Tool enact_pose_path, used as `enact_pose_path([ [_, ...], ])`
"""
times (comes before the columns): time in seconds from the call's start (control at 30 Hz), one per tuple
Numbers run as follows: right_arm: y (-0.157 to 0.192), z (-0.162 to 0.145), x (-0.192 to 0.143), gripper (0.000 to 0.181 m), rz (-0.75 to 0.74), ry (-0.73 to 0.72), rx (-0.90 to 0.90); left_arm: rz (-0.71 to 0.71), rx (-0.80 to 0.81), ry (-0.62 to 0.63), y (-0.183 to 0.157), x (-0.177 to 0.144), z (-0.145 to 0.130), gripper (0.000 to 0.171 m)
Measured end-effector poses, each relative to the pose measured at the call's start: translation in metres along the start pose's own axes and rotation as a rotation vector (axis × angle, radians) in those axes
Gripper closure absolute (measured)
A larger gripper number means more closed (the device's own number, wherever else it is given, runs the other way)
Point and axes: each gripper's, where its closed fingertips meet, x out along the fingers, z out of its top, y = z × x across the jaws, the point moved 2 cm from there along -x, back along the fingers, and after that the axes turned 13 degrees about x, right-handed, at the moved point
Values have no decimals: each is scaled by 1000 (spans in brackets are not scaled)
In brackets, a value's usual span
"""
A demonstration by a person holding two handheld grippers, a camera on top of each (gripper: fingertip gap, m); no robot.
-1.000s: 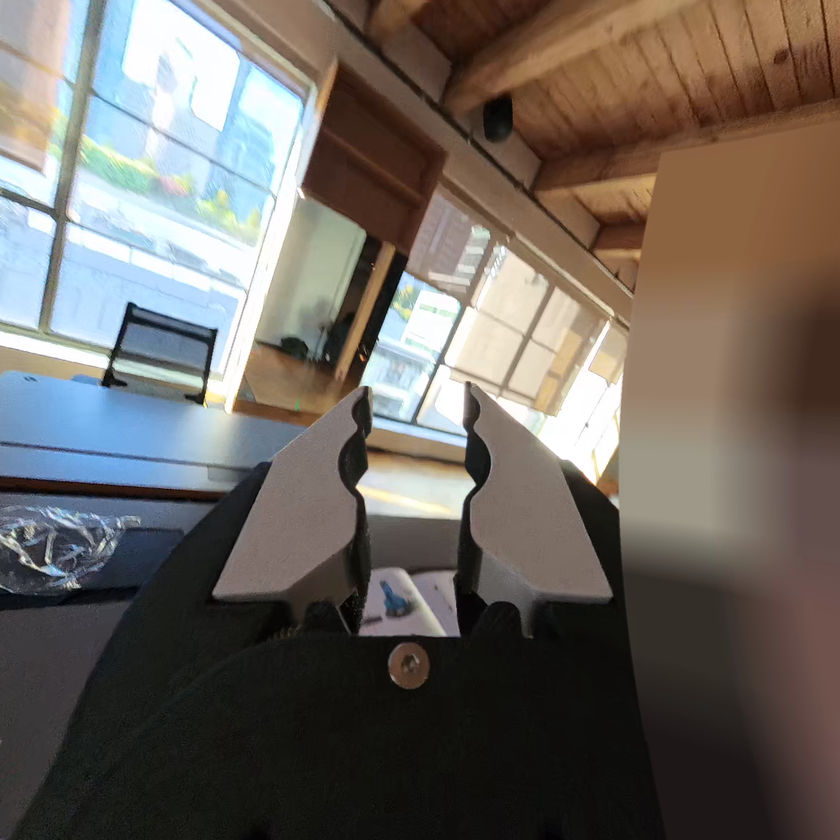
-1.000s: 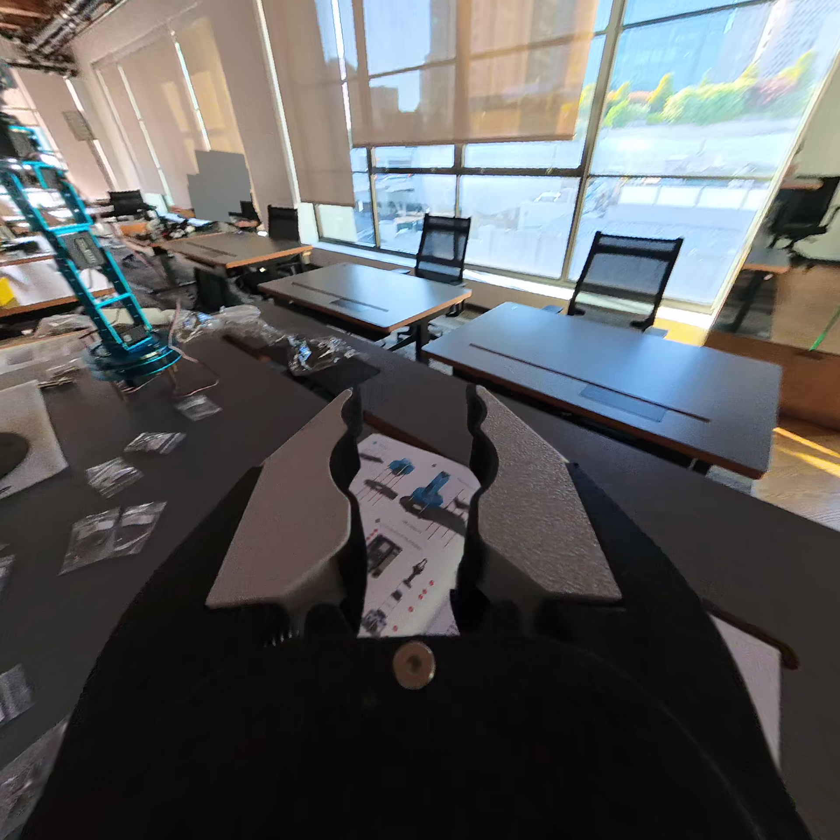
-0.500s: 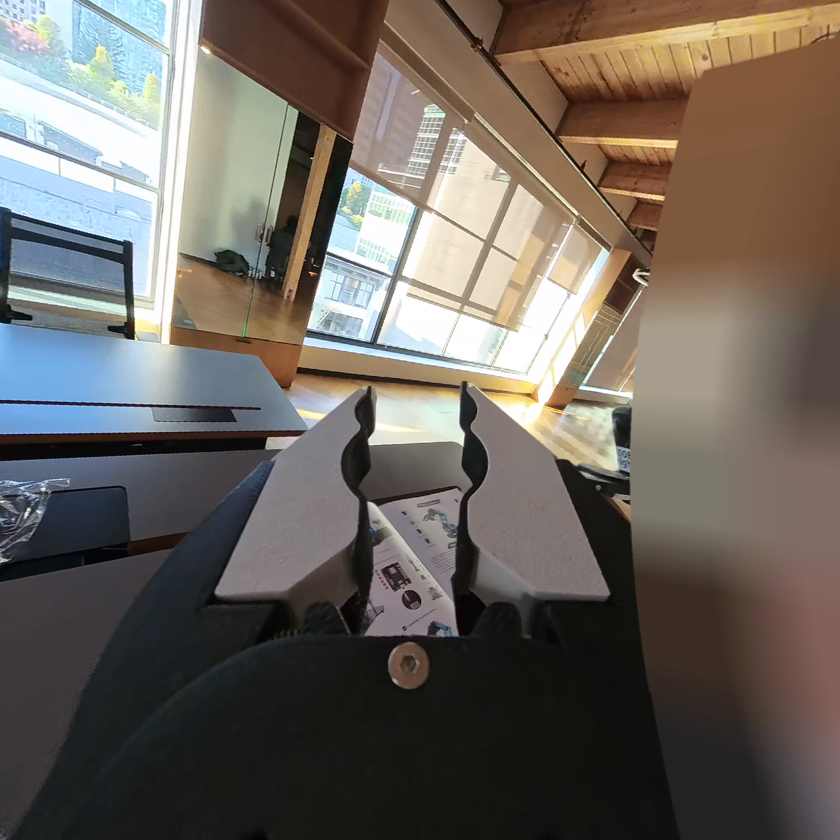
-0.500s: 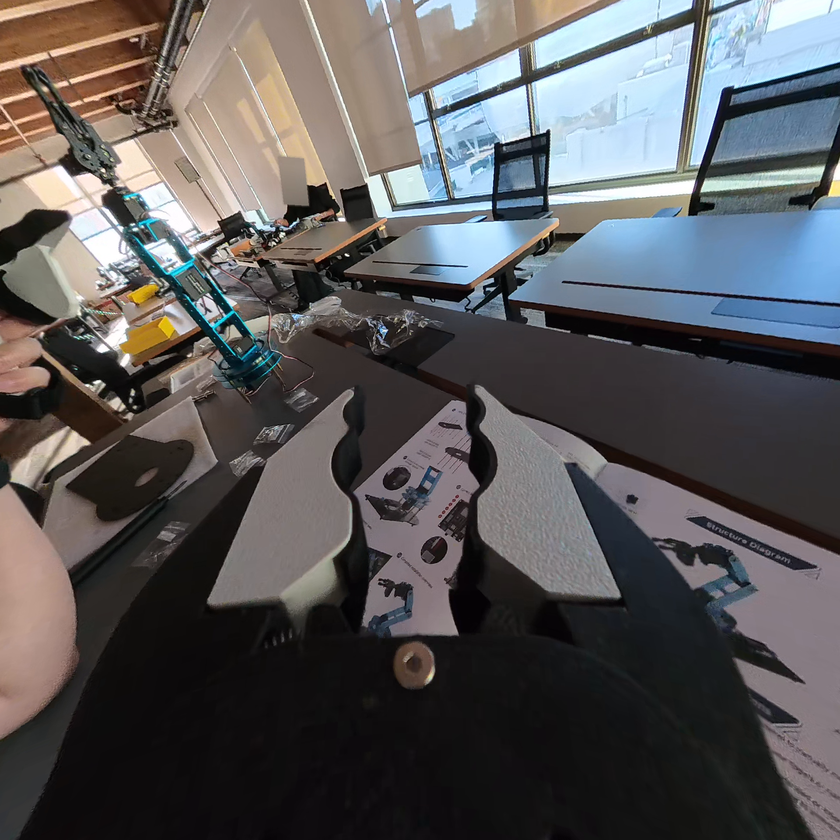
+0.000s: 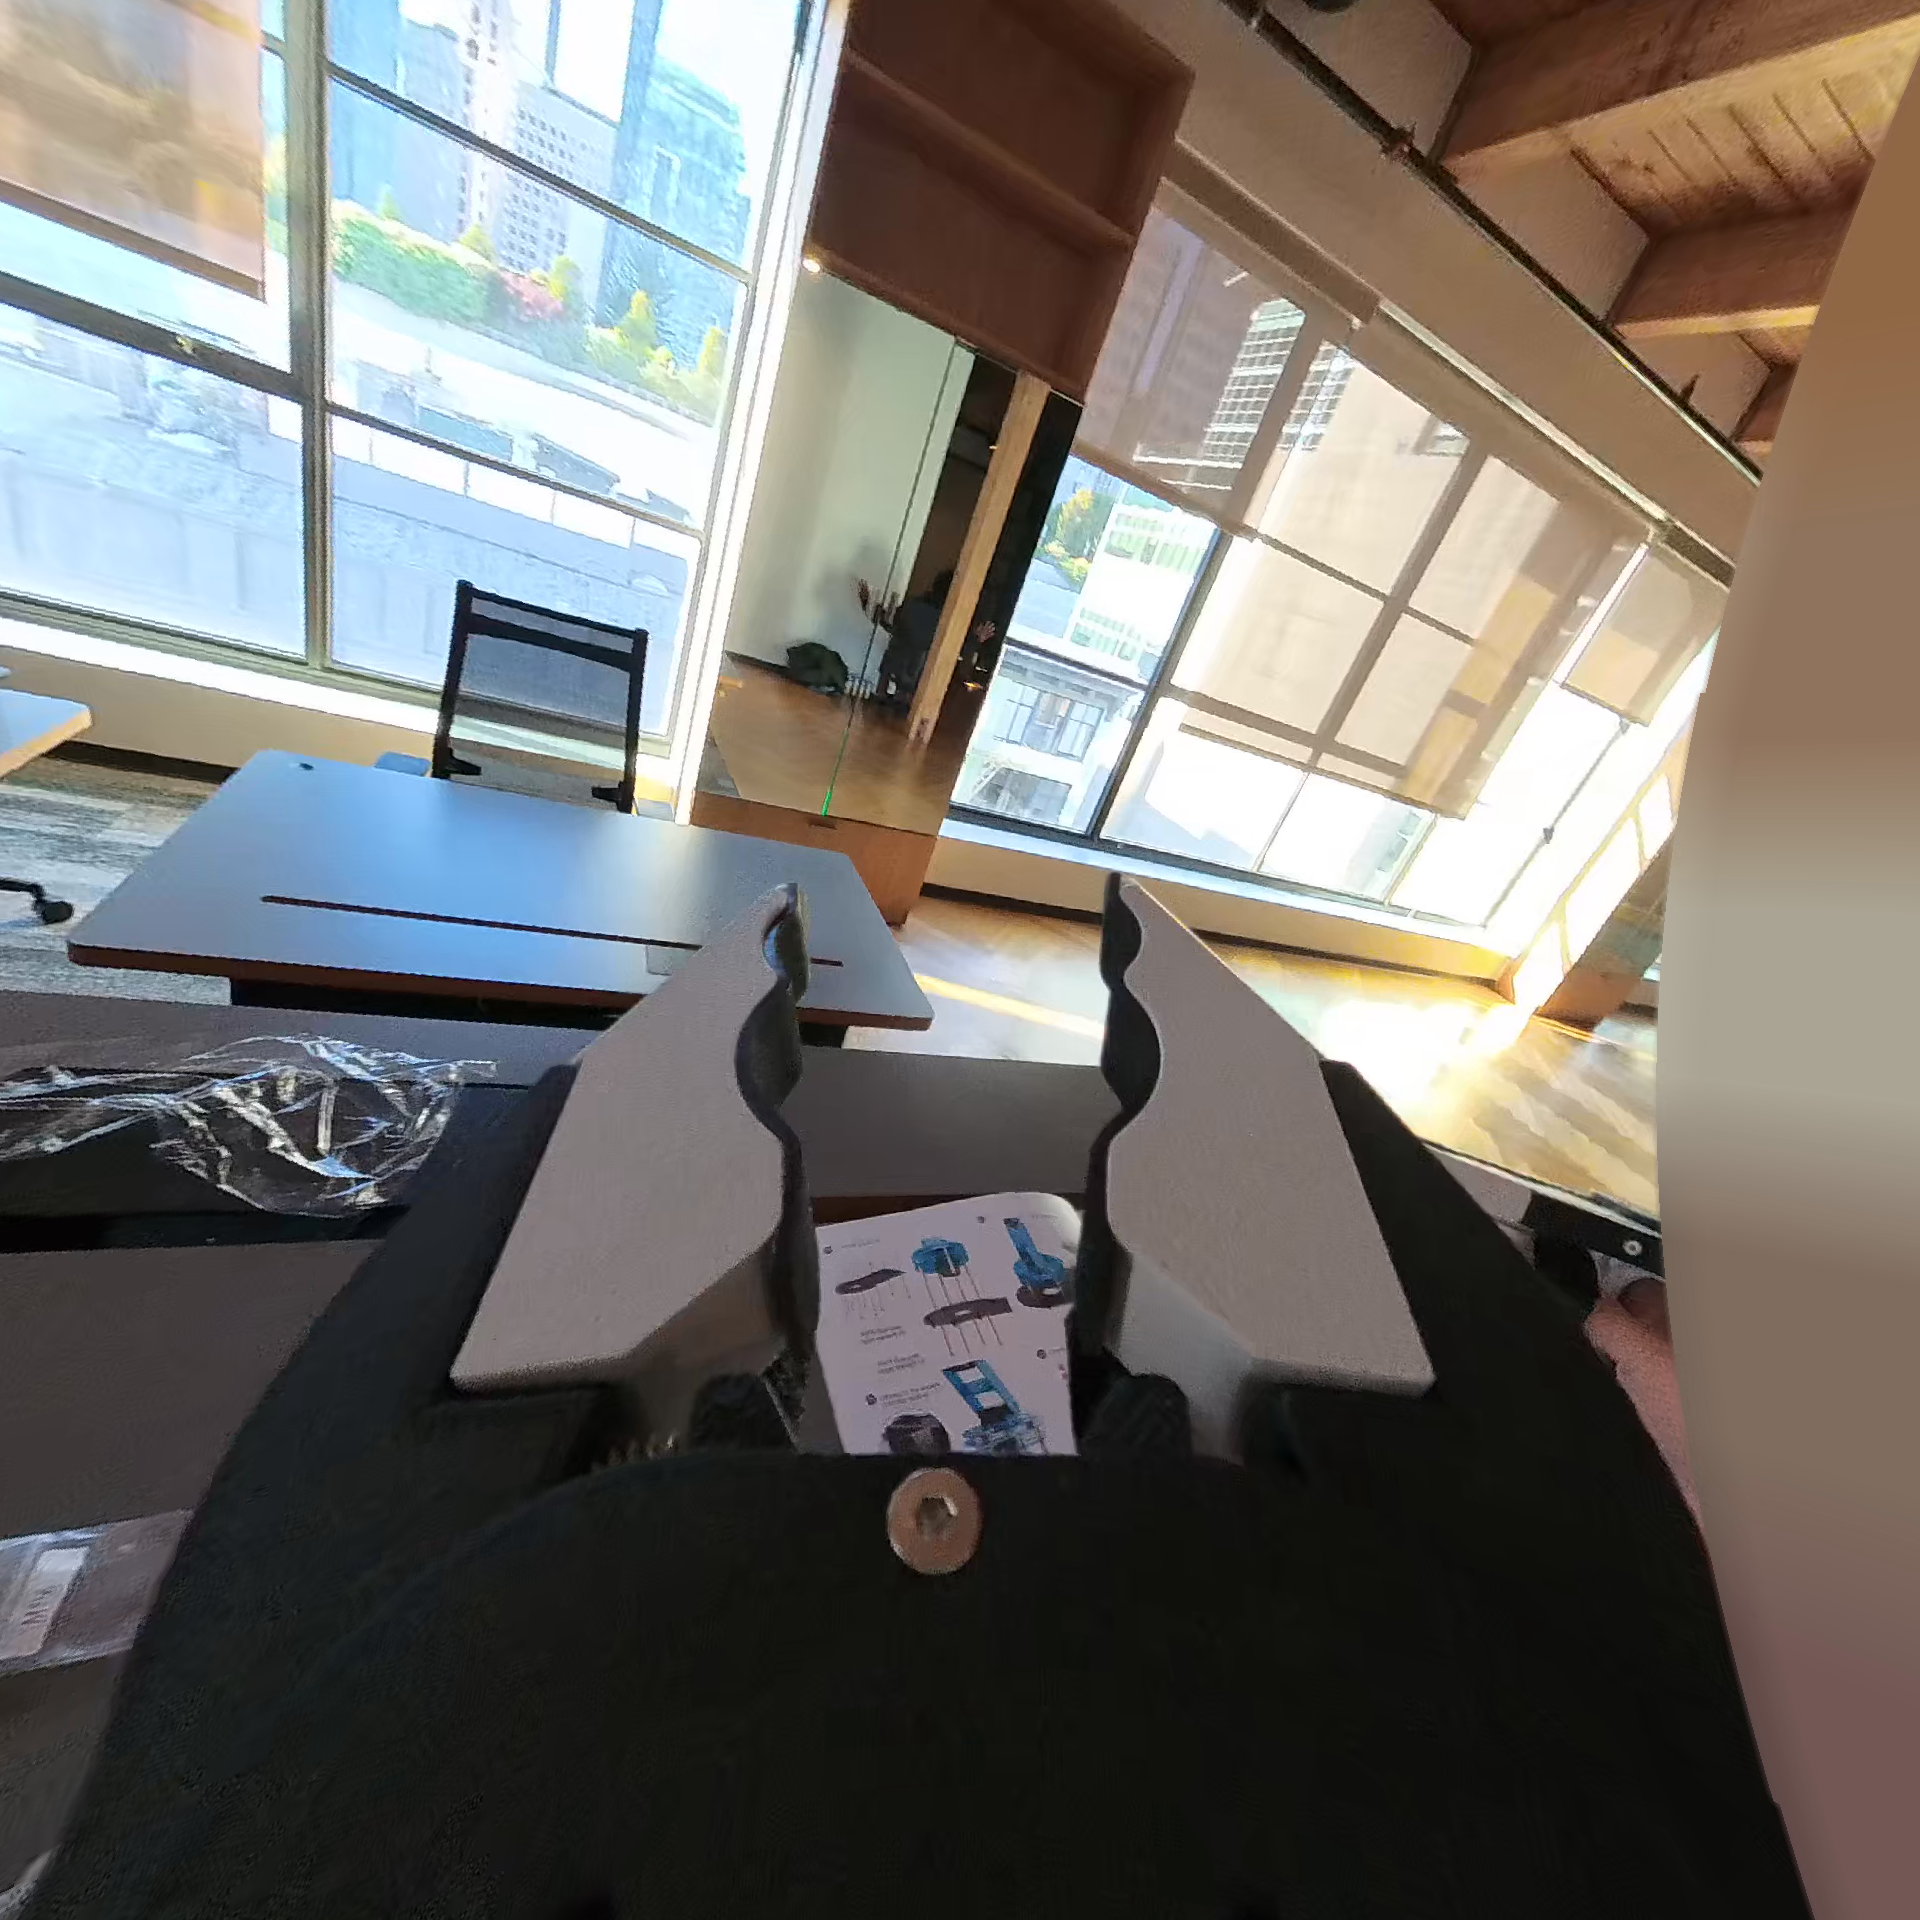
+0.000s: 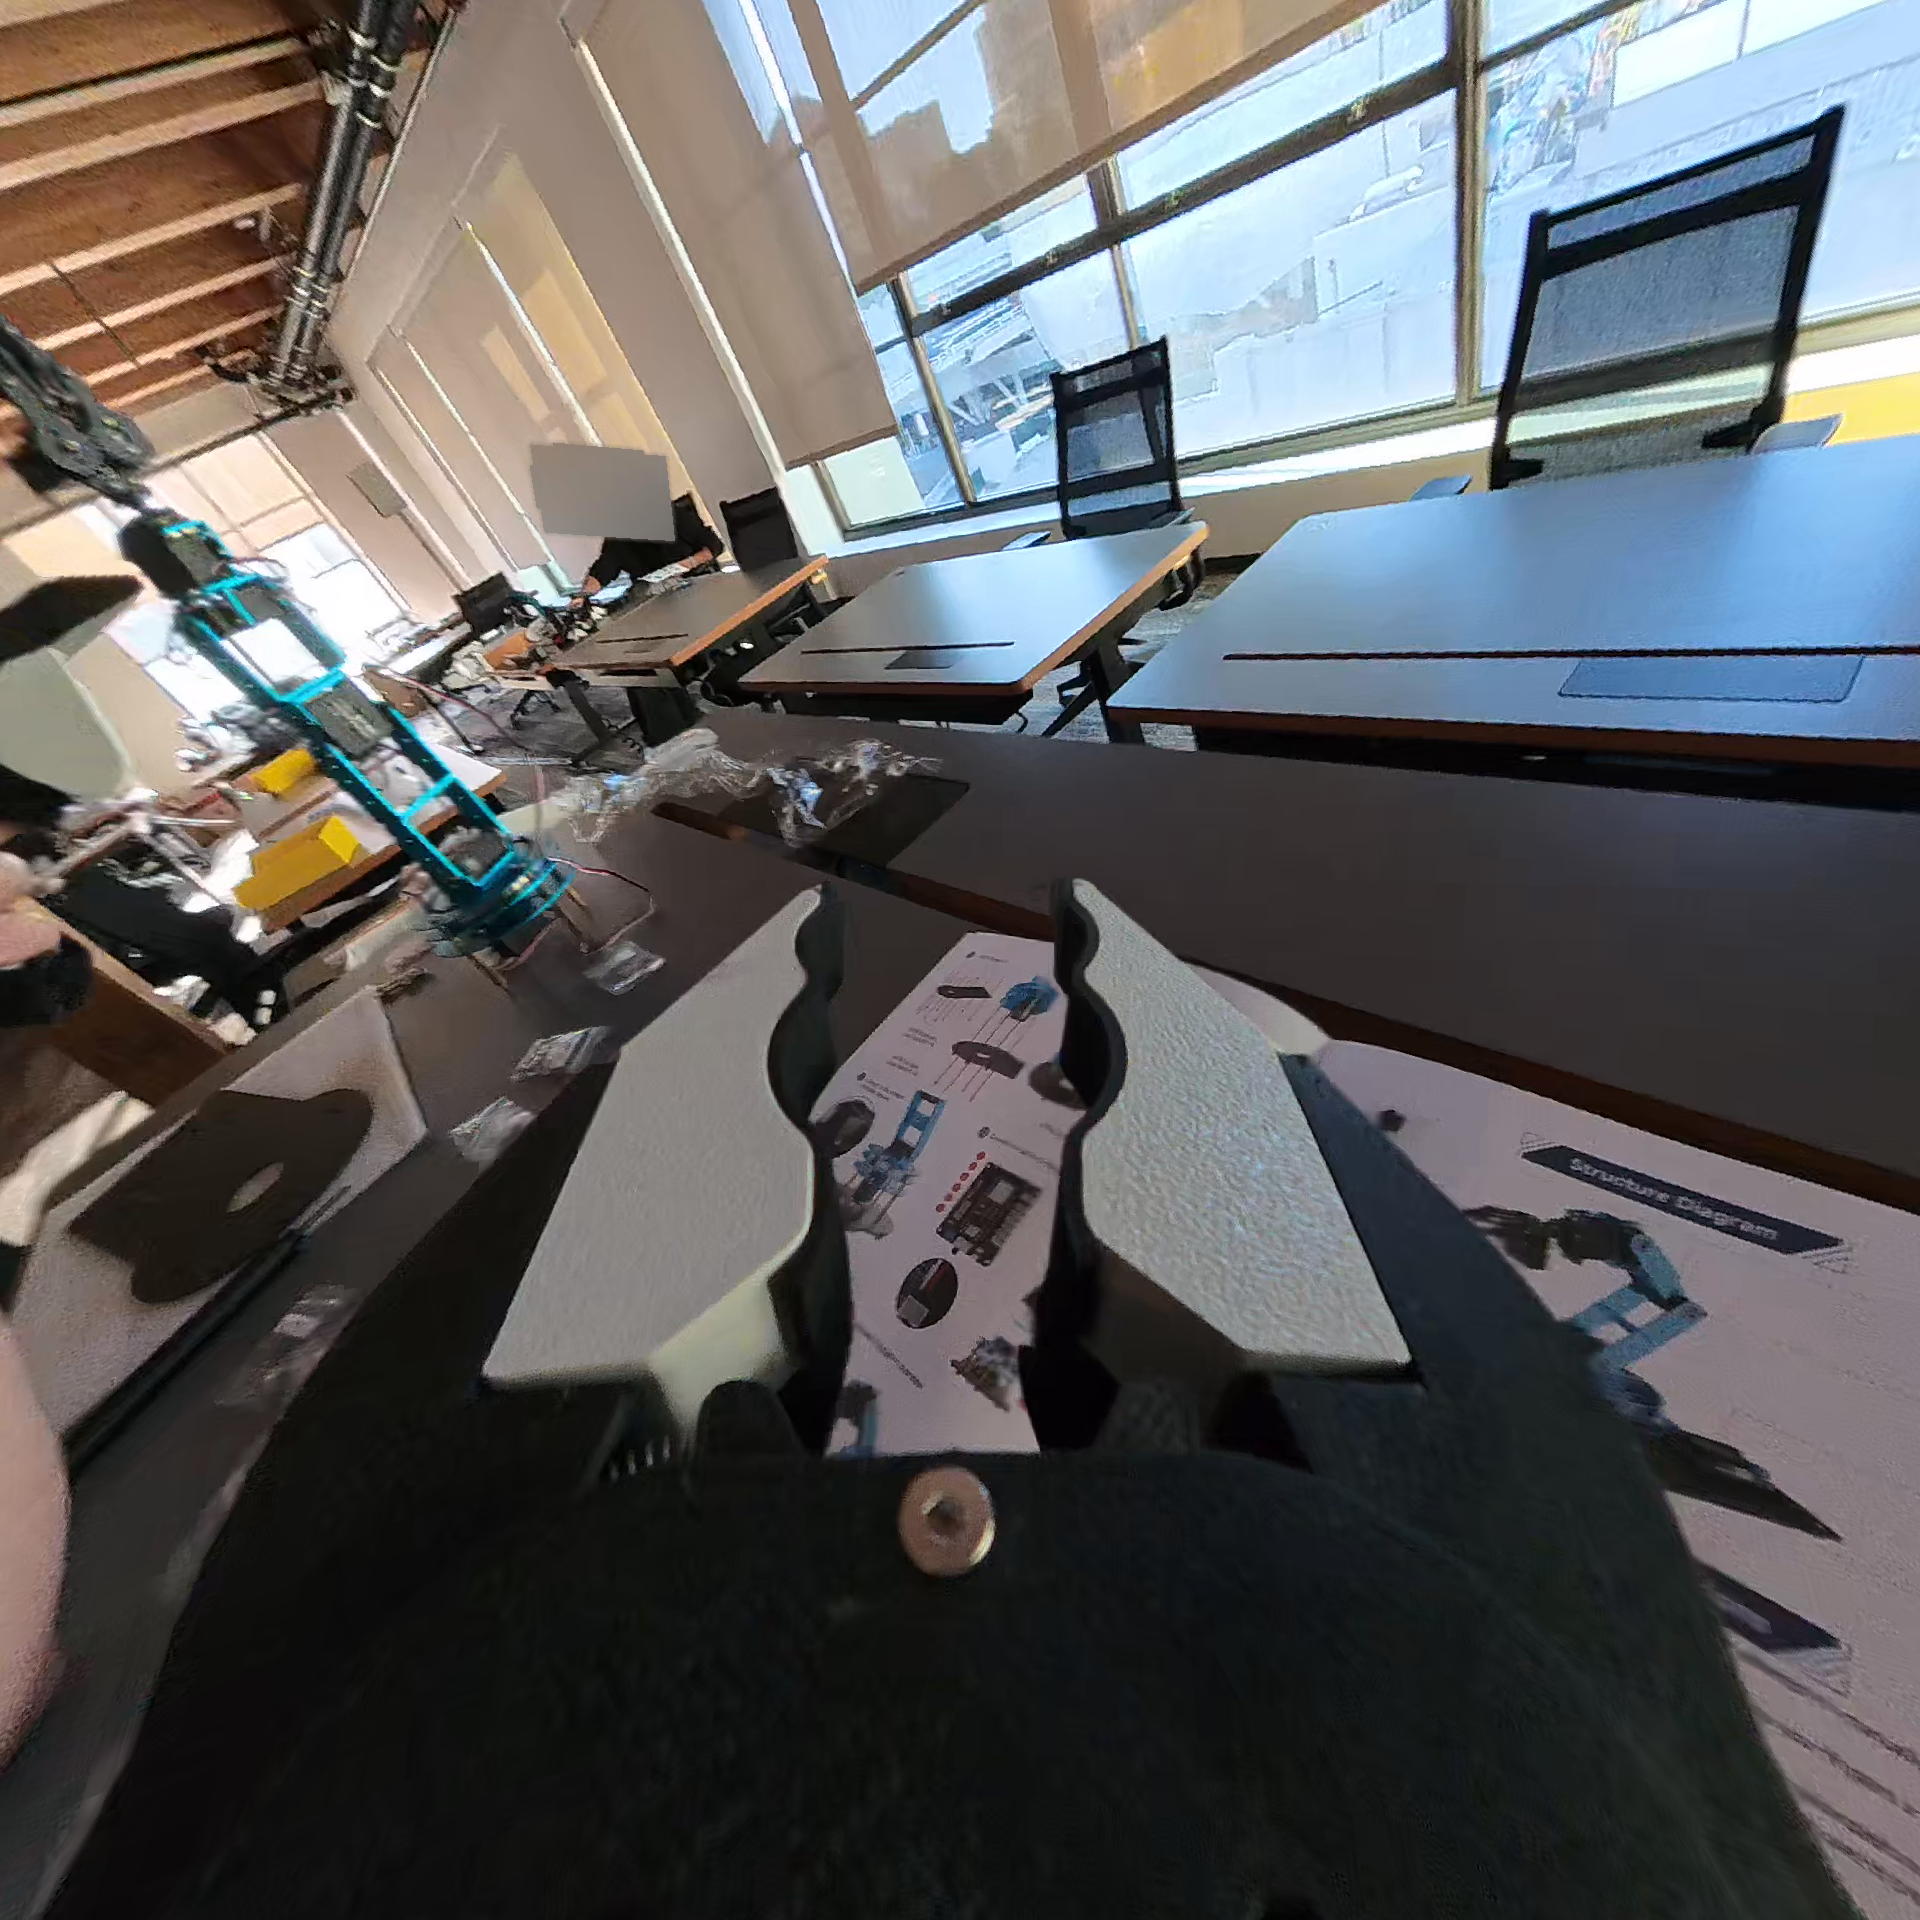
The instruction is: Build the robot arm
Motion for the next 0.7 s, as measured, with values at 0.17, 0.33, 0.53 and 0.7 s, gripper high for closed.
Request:
enact_pose_path([
  [0.17, -1, 13, -10, 142, -68, -63, -103, -3, -27, -43, 0, 2, 0, 125],
  [0.33, 1, 7, -4, 143, -27, -65, -60, -28, -63, -73, 0, -3, 6, 125],
  [0.53, 3, 13, -10, 143, -47, -85, -90, 14, -44, -146, 7, -15, 19, 130],
  [0.7, 10, 15, -10, 143, -3, -97, -40, -62, -108, -111, 1, -10, 13, 127],
])
